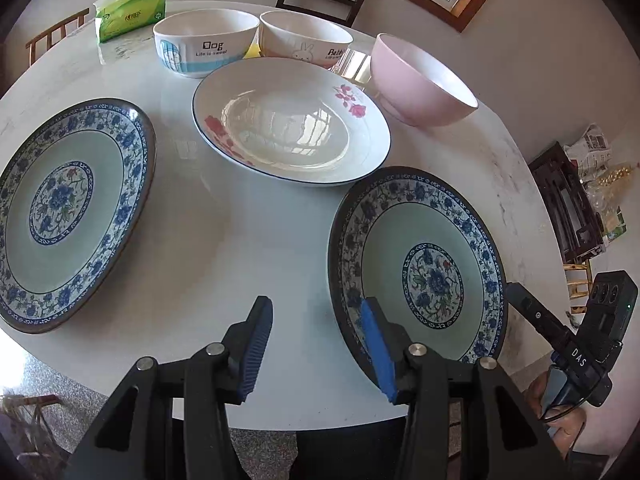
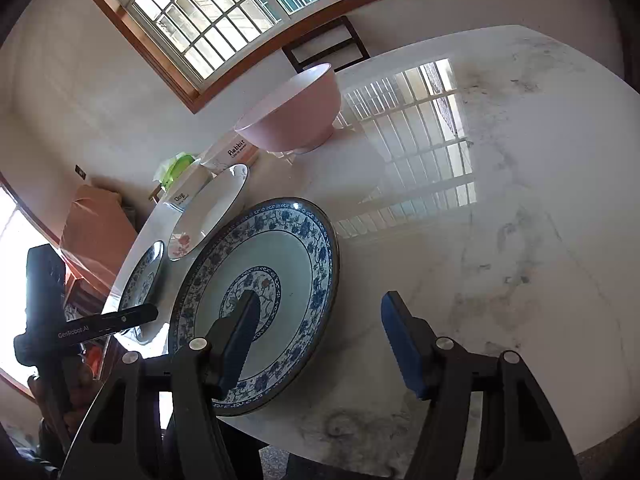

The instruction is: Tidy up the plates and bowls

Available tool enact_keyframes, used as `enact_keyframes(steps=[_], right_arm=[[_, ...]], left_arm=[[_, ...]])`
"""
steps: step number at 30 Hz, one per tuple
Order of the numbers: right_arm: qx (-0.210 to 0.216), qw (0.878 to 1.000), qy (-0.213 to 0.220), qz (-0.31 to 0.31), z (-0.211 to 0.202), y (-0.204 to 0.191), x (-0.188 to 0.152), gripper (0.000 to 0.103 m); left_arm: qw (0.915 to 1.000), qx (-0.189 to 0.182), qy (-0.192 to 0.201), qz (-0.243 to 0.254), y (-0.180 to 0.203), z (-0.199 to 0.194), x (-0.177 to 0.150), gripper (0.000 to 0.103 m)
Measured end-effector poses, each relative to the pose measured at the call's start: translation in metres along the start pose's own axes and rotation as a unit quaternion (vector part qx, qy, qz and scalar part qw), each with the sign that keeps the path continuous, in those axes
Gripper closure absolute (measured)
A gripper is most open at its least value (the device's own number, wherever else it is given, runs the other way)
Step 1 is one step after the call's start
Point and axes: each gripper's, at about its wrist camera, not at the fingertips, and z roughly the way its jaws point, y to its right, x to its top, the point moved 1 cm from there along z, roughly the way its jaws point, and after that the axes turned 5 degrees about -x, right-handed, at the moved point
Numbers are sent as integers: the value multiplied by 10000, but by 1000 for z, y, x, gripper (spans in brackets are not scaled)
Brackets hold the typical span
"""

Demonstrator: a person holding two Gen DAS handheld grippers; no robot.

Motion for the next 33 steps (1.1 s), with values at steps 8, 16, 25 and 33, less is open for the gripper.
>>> enact_keyframes(steps=[8,16,25,33], right_arm=[[201,9994,-233,-133,18,0,6,46],[484,9975,-468,-200,31,-6,8,61],[338,9987,-390,-27,23,5,-4,88],[352,9986,-385,96,8,1,-27,89]], left_arm=[[9996,58,-241,162,8,14,-3,57],[9992,152,-265,257,17,20,-4,77],[9987,94,-238,447,25,18,-20,78],[9986,167,-89,492,18,7,-32,78]])
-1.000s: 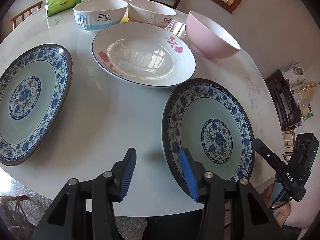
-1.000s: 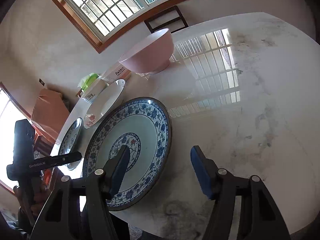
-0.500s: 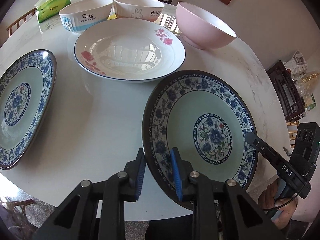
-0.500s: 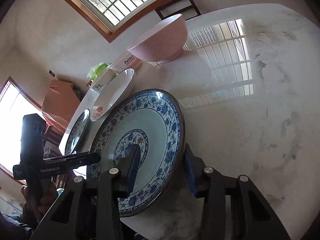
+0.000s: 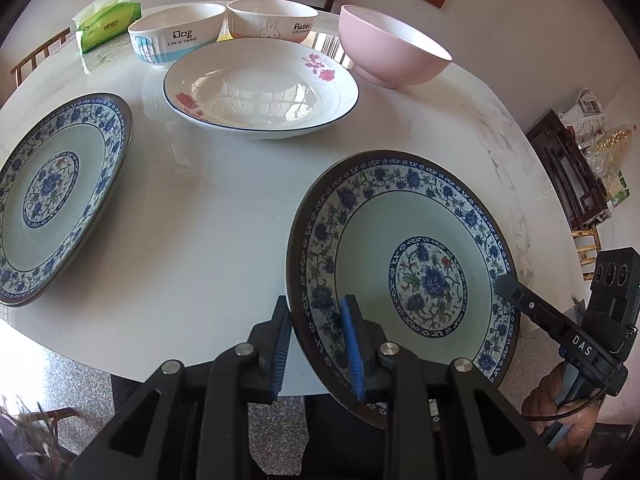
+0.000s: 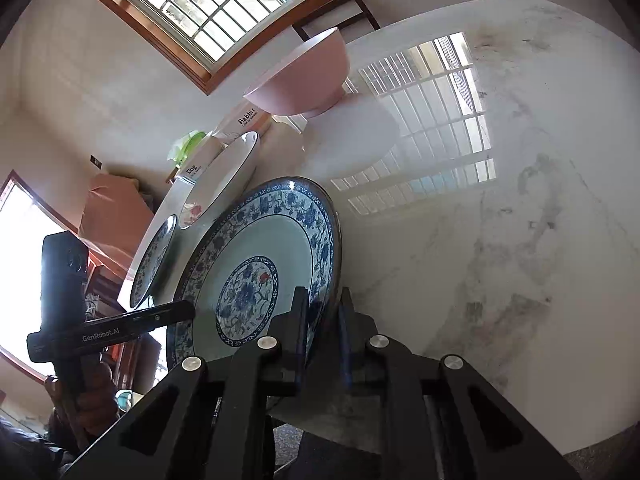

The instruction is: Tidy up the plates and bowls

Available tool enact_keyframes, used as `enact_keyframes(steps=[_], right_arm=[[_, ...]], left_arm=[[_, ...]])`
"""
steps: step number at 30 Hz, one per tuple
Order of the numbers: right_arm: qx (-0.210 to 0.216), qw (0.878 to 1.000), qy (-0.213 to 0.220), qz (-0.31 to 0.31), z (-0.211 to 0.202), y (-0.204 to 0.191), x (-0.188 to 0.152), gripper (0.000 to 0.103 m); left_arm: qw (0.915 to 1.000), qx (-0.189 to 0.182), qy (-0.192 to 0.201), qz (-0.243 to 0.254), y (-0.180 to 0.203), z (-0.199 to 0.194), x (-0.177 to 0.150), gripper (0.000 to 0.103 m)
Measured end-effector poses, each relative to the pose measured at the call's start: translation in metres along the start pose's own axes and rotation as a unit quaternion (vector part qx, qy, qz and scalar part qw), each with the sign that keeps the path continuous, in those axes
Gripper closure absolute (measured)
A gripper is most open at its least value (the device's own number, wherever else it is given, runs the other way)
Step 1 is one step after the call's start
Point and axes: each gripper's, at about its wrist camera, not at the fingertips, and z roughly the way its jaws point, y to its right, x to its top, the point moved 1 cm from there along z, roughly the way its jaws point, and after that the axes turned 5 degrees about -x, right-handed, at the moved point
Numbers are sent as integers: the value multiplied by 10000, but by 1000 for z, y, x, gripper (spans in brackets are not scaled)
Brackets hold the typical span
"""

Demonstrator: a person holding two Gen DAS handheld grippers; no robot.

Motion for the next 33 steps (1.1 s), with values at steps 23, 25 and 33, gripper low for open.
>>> enact_keyframes(steps=[23,25,33], right_arm=[[326,9986,-94,-409,8,-60,-22,88],[348,9982,-120,-469,10,-66,-22,88],[455,9963,-254,-681,21,-91,-25,88]], left_arm=[[9973,177,458,-551,-50,-49,-20,78],[9966,199,502,-620,-56,-53,-22,78],[9932,272,677,-907,-87,-74,-33,78]])
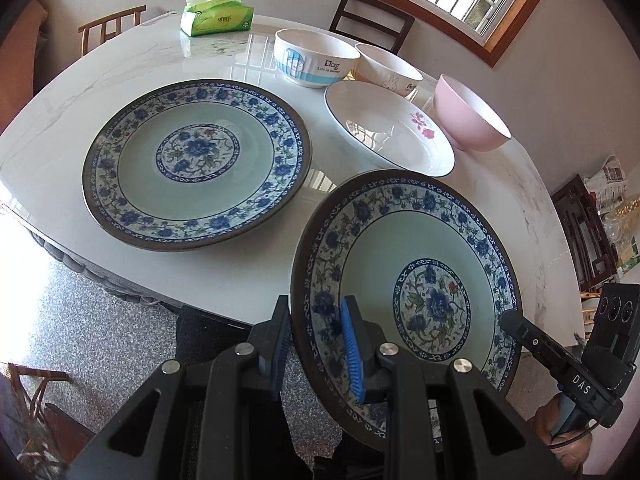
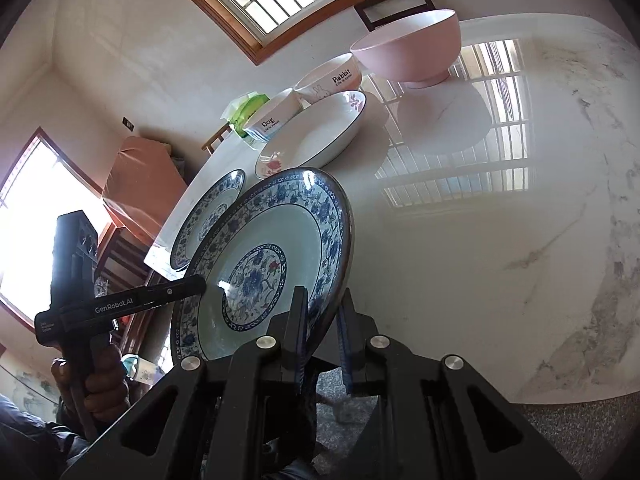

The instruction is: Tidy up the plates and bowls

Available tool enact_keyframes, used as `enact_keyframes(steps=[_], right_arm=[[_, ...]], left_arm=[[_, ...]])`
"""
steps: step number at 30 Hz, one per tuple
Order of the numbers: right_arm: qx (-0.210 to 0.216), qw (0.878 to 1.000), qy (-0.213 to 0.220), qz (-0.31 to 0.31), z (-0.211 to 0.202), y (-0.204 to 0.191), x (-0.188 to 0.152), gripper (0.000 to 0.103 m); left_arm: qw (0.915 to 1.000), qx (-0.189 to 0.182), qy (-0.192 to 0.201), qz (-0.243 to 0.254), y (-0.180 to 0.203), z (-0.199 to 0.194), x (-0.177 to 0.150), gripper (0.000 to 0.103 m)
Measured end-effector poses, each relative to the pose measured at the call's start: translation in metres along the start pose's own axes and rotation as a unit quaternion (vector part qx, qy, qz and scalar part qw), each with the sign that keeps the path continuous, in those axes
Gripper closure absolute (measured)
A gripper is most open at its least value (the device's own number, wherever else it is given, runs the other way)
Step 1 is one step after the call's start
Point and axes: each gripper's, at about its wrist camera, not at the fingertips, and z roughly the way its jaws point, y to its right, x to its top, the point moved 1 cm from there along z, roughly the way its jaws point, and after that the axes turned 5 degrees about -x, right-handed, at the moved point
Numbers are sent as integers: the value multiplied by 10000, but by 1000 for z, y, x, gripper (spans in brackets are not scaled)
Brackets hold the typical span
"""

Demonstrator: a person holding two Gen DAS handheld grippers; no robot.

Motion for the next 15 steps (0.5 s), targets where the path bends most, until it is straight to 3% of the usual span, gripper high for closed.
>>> enact_keyframes(steps=[15], right_arm=[[86,9981,-134,-603,26,-59,14,88]], left_arm=[[9980,102,478,-412,-55,-35,14,78]])
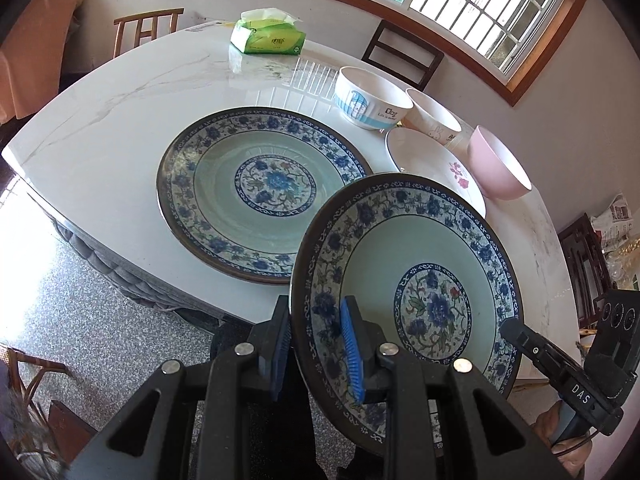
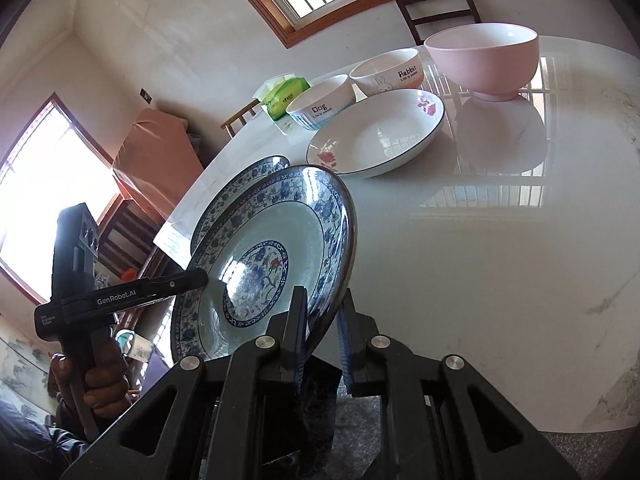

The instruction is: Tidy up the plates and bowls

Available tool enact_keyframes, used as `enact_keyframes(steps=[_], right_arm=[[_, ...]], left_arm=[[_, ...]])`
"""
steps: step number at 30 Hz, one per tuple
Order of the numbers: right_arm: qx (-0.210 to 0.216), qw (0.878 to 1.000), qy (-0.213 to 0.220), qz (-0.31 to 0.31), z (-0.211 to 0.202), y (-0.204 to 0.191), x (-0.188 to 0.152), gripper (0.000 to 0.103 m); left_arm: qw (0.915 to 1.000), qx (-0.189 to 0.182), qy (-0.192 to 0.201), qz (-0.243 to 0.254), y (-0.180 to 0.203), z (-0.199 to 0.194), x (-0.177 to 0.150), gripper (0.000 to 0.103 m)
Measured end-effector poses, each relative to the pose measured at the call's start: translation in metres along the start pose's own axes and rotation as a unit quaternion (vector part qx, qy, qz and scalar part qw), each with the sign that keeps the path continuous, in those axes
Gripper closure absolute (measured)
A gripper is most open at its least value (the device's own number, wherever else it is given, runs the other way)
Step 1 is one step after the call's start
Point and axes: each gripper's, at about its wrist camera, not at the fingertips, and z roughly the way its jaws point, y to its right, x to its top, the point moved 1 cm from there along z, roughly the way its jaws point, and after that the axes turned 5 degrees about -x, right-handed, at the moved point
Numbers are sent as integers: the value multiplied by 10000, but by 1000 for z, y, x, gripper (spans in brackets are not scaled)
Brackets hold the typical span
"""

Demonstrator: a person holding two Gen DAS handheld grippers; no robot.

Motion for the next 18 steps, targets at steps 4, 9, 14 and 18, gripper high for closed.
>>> enact_keyframes(steps=[4,9,14,18], right_arm=[[10,9998,-10,-184,10,-16,8,88],[47,9992,-23,-394,27,-35,18,87],[63,9984,-46,-563,47,-51,31,87],[71,9977,-56,-679,63,-60,42,87]], left_arm=[[9998,78,160,-107,-16,-6,10,78],[9990,210,331,-207,-34,-8,24,78],[9980,300,442,-329,-53,-4,39,78],[9972,391,495,-394,-66,0,50,78]])
